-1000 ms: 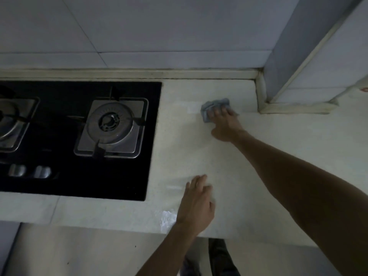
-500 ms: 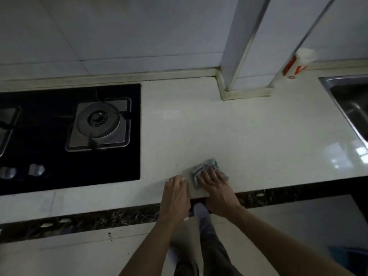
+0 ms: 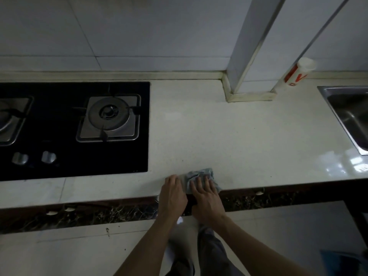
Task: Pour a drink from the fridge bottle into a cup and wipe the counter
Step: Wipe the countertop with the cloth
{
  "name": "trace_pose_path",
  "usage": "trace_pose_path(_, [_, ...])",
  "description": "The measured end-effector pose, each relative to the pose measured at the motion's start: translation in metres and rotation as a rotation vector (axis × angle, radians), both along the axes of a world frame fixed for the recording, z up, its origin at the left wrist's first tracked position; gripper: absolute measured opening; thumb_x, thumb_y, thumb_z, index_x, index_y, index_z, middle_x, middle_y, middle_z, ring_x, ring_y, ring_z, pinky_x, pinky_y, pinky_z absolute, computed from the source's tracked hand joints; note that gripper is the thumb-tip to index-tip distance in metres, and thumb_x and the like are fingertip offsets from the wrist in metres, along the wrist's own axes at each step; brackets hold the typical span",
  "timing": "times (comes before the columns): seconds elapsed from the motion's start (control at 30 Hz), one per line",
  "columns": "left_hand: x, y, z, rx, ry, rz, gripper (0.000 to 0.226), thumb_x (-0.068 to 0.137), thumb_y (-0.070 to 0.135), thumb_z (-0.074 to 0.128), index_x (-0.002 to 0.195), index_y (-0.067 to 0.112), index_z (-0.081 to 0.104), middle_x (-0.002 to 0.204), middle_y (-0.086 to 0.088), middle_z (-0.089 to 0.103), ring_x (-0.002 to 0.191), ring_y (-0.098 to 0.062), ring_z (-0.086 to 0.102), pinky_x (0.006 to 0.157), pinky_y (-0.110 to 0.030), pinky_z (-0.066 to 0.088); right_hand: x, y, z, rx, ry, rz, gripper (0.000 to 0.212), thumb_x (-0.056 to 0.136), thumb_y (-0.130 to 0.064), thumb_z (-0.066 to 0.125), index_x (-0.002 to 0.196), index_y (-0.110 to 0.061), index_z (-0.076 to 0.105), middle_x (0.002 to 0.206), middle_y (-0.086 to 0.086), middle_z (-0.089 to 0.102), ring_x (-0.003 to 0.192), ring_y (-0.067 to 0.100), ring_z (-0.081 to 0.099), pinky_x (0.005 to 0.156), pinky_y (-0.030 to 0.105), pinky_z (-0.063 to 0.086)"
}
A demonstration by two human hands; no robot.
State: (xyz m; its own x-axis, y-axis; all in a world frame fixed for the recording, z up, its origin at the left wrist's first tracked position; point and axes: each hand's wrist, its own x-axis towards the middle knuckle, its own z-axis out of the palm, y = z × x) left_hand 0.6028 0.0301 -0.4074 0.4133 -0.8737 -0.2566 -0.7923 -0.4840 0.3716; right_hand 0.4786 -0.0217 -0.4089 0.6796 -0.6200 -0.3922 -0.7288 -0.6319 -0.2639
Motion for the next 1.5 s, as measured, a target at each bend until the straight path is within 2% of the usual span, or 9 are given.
trace_pose_path(0.13, [0.01, -0.009, -0.001, -0.015, 0.068, 0.095, 0.038, 0.101, 0.03, 0.045, 0.135, 0.012, 0.048, 0.14, -0.002, 0.043, 0.125, -0.015, 0.044, 0.097, -0.025, 0.047, 0.02, -0.001, 0.0, -0.004, 0.022, 0.037, 0.093, 0.074, -0.06, 0.007, 0.155, -0.014, 0.001, 0.161, 0.016, -0.007, 0.142, 0.034, -0.023, 0.116, 0.045, -0.018])
trace_pose_path(0.3, [0.023, -0.016, -0.003, 0.014, 0.007, 0.076, 0.04, 0.101, 0.029, 0.046, 0.137, 0.015, 0.047, 0.141, -0.002, 0.045, 0.124, -0.016, 0.043, 0.101, -0.025, 0.043, 0.054, -0.025, -0.002, -0.042, 0.086, 0.09, 0.095, 0.091, -0.061, 0.042, 0.154, -0.012, -0.009, 0.159, 0.019, -0.017, 0.144, 0.039, -0.023, 0.117, 0.05, -0.015])
trace_pose_path(0.43, [0.035, -0.024, 0.003, 0.028, -0.113, -0.043, 0.031, 0.094, 0.017, 0.044, 0.119, 0.014, 0.063, 0.13, -0.004, 0.054, 0.12, -0.024, 0.046, 0.1, -0.033, 0.042, 0.083, -0.064, 0.002, -0.032, 0.105, 0.085, 0.092, 0.093, -0.049, 0.048, 0.154, -0.012, -0.009, 0.16, 0.017, -0.017, 0.146, 0.038, -0.018, 0.12, 0.052, -0.005])
trace_pose_path(0.57, [0.046, -0.037, 0.001, 0.01, -0.1, -0.082, 0.03, 0.067, 0.012, 0.059, 0.094, 0.009, 0.073, 0.11, -0.012, 0.068, 0.103, -0.029, 0.063, 0.088, -0.035, 0.055, 0.104, -0.103, 0.008, -0.015, 0.129, 0.098, 0.089, 0.091, -0.042, 0.051, 0.155, -0.012, -0.004, 0.161, 0.018, -0.01, 0.147, 0.038, -0.015, 0.121, 0.049, -0.004])
trace_pose_path(0.73, [0.06, -0.068, 0.0, 0.051, -0.03, -0.056, 0.05, 0.064, 0.008, 0.079, 0.113, 0.004, 0.072, 0.13, -0.019, 0.063, 0.12, -0.034, 0.061, 0.103, -0.045, 0.049, 0.136, -0.153, 0.014, -0.009, 0.156, 0.134, 0.093, 0.089, -0.043, 0.054, 0.155, -0.011, -0.003, 0.161, 0.018, -0.008, 0.148, 0.038, -0.012, 0.121, 0.048, -0.003])
trace_pose_path(0.93, [0.101, -0.134, -0.001, 0.13, -0.14, -0.105, 0.061, 0.097, 0.022, 0.045, 0.154, 0.008, 0.028, 0.164, -0.015, 0.016, 0.151, -0.035, 0.015, 0.122, -0.05, 0.012, 0.189, -0.237, 0.009, -0.048, 0.19, 0.152, 0.094, 0.085, -0.037, 0.06, 0.154, -0.011, 0.001, 0.161, 0.018, 0.001, 0.148, 0.041, -0.003, 0.121, 0.05, 0.004])
trace_pose_path(1.1, [0.131, -0.18, -0.005, 0.19, -0.149, -0.092, 0.056, 0.099, 0.025, 0.036, 0.153, 0.013, 0.026, 0.163, -0.012, 0.014, 0.15, -0.031, 0.013, 0.121, -0.052, 0.011, 0.23, -0.309, -0.002, -0.076, 0.191, 0.141, 0.097, 0.081, -0.037, 0.061, 0.153, -0.01, 0.002, 0.16, 0.021, 0.004, 0.146, 0.044, 0.002, 0.12, 0.052, 0.009])
trace_pose_path(1.27, [0.133, -0.195, -0.001, 0.295, -0.16, -0.113, 0.055, 0.097, 0.027, 0.037, 0.149, 0.008, 0.032, 0.159, -0.016, 0.02, 0.146, -0.033, 0.02, 0.119, -0.055, 0.018, 0.266, -0.356, -0.001, -0.088, 0.152, 0.059, 0.09, 0.08, -0.032, 0.062, 0.151, -0.013, 0.01, 0.154, 0.019, 0.016, 0.142, 0.041, 0.017, 0.114, 0.05, 0.028])
trace_pose_path(1.5, [0.137, -0.197, 0.002, 0.342, -0.102, -0.124, 0.058, 0.096, 0.022, 0.037, 0.151, 0.007, 0.029, 0.162, -0.017, 0.016, 0.149, -0.035, 0.016, 0.121, -0.054, 0.013, 0.293, -0.387, -0.003, -0.12, 0.159, 0.053, 0.082, 0.081, -0.031, 0.058, 0.15, -0.008, 0.018, 0.15, 0.02, 0.028, 0.139, 0.041, 0.026, 0.115, 0.048, 0.025])
